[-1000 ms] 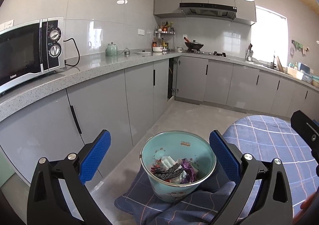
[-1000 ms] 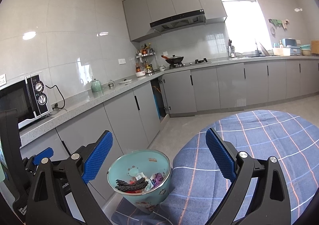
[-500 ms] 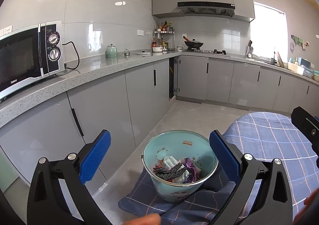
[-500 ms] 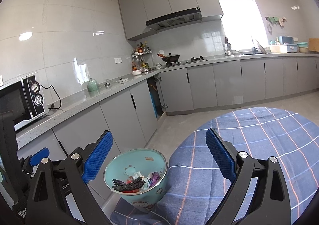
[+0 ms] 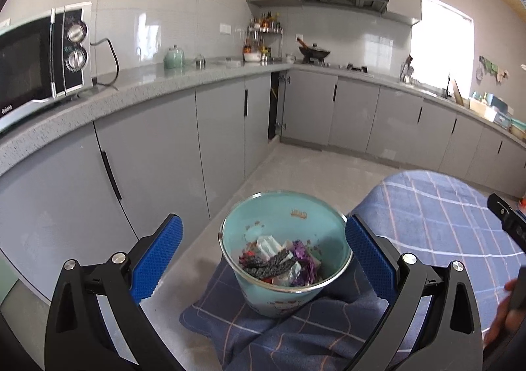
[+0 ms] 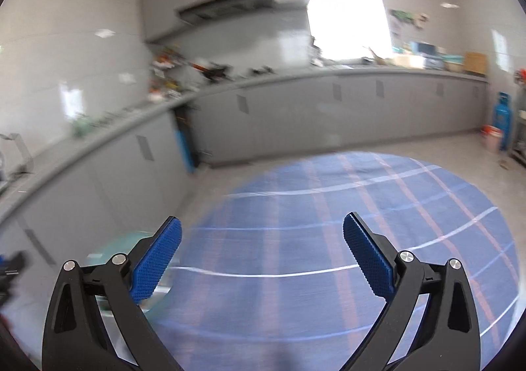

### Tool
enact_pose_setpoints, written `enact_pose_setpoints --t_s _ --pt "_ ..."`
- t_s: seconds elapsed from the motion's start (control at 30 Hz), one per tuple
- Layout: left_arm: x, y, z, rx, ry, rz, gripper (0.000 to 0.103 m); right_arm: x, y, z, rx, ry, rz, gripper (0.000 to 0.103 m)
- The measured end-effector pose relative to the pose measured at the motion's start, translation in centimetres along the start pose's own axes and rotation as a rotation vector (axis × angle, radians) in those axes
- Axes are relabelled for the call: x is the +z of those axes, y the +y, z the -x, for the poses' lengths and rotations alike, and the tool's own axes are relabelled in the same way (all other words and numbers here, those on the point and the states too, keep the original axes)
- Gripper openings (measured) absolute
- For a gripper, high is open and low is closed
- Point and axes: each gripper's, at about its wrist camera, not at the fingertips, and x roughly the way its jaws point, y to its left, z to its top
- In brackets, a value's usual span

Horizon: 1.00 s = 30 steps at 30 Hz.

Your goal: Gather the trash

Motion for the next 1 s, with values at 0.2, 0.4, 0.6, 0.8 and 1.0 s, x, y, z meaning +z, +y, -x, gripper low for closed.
enact_pose_setpoints --t_s 0.2,0.4,0.6,0.8,1.0 --pt "-1.2 -0.1 -3.1 0.044 0.072 -0.017 0.097 0.0 -10.0 -8.0 -0.256 0.165 -0.053 0.097" --pt "-1.6 -1.2 -5.4 0.041 0.112 -0.055 0.097 -0.7 -17.1 -12.2 -0.396 0.261 -0.120 0.097" --pt "-1.6 -2.3 -6.7 0.019 0.125 -0.069 0.097 -1.7 -19.7 -14.6 -0.398 0.364 -0.202 0.097" --pt "-1.5 -2.4 -7.4 -0.002 0.134 -0.070 0.097 -1.7 -19.2 -15.6 -0.404 0.423 -0.187 0.098" --pt "-1.4 -1.8 -7.9 0.013 0.160 -0.050 0.097 -1.7 -19.1 -16.0 -0.415 0.434 -0.174 0.099"
